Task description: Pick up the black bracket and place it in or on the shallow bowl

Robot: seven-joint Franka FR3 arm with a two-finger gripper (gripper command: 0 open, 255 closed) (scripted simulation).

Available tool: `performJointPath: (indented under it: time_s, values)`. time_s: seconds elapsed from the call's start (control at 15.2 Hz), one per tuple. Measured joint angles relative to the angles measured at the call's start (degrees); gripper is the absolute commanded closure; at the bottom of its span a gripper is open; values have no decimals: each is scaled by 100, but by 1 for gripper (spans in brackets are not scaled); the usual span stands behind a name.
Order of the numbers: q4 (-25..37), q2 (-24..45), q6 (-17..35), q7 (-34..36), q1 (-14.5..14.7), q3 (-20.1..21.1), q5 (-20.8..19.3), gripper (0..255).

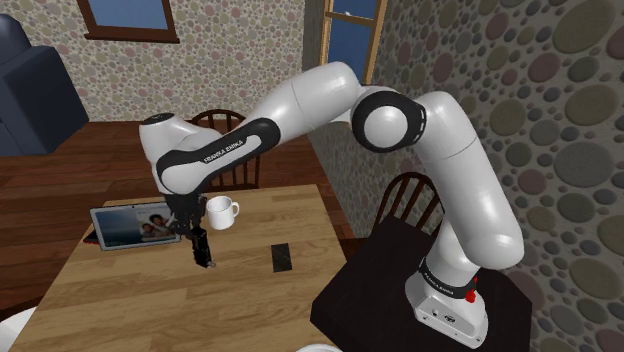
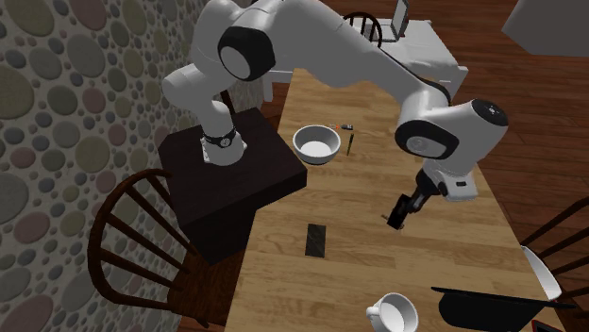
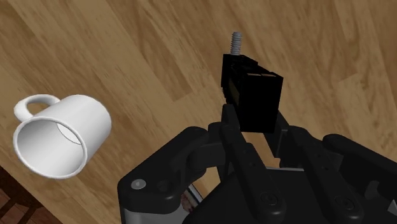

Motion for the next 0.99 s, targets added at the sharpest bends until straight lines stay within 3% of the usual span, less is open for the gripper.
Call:
performJointPath:
  time_s: [0.73,0.99]
  values:
    - [270,-347,-609,-40,-22,63,88,255]
    - [-784,-1057,-264,132,-53,180,195,255]
